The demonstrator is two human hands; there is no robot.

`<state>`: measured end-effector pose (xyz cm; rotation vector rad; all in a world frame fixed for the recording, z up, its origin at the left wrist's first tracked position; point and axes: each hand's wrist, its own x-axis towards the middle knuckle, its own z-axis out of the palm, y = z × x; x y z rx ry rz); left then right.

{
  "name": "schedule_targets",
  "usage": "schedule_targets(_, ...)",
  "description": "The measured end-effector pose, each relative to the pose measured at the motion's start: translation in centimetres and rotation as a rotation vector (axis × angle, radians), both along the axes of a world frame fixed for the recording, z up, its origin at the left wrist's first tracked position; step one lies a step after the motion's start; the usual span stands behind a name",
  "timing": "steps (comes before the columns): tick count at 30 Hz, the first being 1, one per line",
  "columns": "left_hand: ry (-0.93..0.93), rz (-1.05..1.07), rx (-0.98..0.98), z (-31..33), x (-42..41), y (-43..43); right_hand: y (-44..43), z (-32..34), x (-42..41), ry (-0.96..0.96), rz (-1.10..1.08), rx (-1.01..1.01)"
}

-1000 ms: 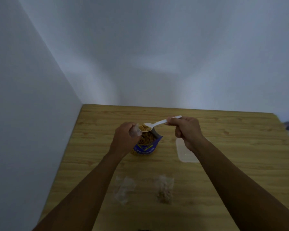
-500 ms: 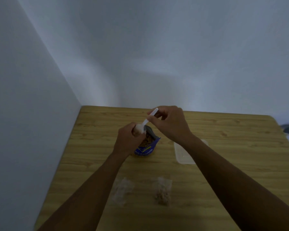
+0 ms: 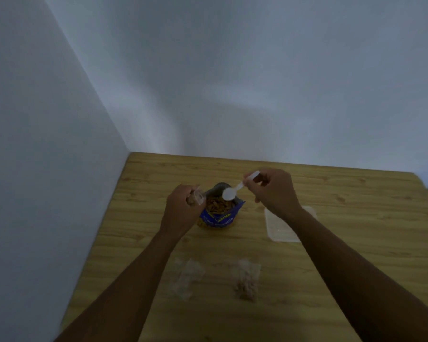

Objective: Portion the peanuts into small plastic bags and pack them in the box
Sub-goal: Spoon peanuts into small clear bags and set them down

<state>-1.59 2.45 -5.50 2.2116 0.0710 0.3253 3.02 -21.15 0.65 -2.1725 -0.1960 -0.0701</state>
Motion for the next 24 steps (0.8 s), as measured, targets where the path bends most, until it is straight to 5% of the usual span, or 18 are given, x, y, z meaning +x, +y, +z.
schedule_targets(7, 0.059, -0.024, 0.018, -1.1, -0.8, 1.0, 2.5, -5.3, -2.2, -0.065, 0.029, -0.212)
schedule_targets(24, 0.015, -0.09, 0.043, -0.3, -0.8, 0.7, 4.2, -6.5, -2.2, 0.258, -0.198, 0.001)
